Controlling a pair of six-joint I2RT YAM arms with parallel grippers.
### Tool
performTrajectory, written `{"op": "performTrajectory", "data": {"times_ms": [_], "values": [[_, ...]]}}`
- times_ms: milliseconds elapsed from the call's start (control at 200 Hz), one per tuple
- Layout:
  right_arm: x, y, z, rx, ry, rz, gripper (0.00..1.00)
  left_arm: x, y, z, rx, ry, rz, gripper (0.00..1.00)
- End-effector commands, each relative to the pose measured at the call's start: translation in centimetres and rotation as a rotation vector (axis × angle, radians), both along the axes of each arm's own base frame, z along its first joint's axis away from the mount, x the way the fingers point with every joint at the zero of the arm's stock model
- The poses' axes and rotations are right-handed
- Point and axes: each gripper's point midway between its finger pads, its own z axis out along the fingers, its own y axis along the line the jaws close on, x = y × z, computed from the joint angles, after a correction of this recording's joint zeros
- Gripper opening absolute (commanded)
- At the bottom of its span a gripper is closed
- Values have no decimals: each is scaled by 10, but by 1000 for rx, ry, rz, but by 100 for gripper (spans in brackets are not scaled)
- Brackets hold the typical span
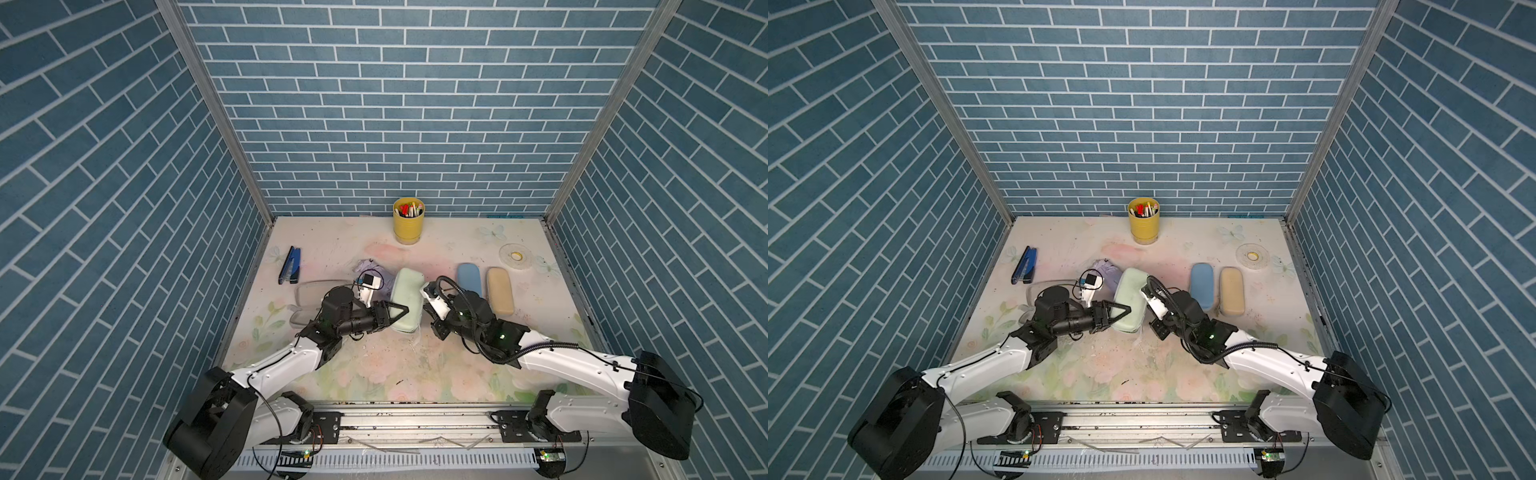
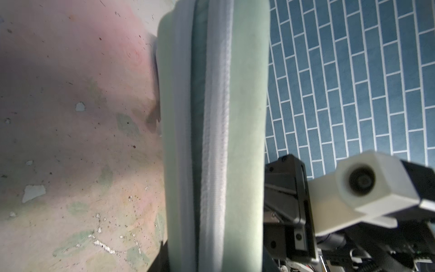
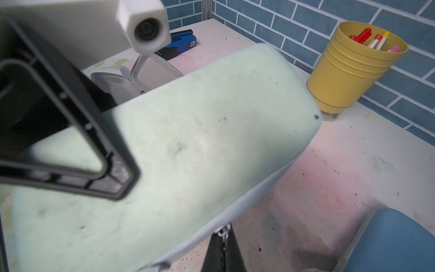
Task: Put umbrellas into zippered umbrella sleeves
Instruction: Zip the zipper on the umbrella sleeve, then adjust the umbrella sleeve.
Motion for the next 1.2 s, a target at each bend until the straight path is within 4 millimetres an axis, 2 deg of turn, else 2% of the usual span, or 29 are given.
{"op": "performTrajectory", "data": {"times_ms": [0, 140, 230, 325, 400, 430, 475, 510, 575, 610, 635, 670, 730, 825, 885, 1035, 1195], "values": [[35, -7, 30, 26, -87, -56, 0, -16, -2, 1, 31, -11, -87, 14], [63, -12, 36, 17, -90, -93, 0, -26, -4, -2, 37, 7, -130, 12], [74, -14, 40, 24, -76, -106, 0, -29, -4, -4, 62, 6, -150, 12], [69, -11, 37, 40, -26, -81, 0, -28, -4, -3, 76, -11, -154, 12], [59, -16, 23, 20, 57, -79, 0, -23, -2, 1, 83, -37, -146, 12], [56, -22, 16, 8, 102, -95, 9, -19, 0, 3, 85, -51, -135, 12], [53, -34, 7, 5, 172, -131, 29, -13, 3, 6, 87, -72, -117, 13], [54, -48, 2, 16, 231, -182, 41, -9, 5, 7, 90, -88, -105, 15], [50, -63, 5, 100, 359, -207, 55, -5, 5, 11, 94, -119, -102, 19], [45, -64, 11, 165, 432, -186, 65, -3, 5, 12, 97, -127, -103, 21], [41, -62, 17, 215, 483, -154, 72, -3, 4, 13, 98, -130, -109, 22], [34, -54, 26, 280, 551, -99, 78, -3, 2, 13, 97, -128, -119, 23], [22, -36, 37, 373, 660, 13, 79, -3, 0, 15, 88, -127, -137, 24], [17, -12, 40, 457, 827, 125, 83, -7, -5, 18, 72, -127, -171, 26], [18, -2, 37, 482, 894, 167, 84, -12, -8, 21, 61, -131, -194, 27], [23, 12, 37, 497, 936, 237, 84, -23, -17, 27, 31, -144, -264, 27], [3, 31, 36, 477, 1034, 371, 76, -28, -27, 34, -12, -160, -334, 26]]}}
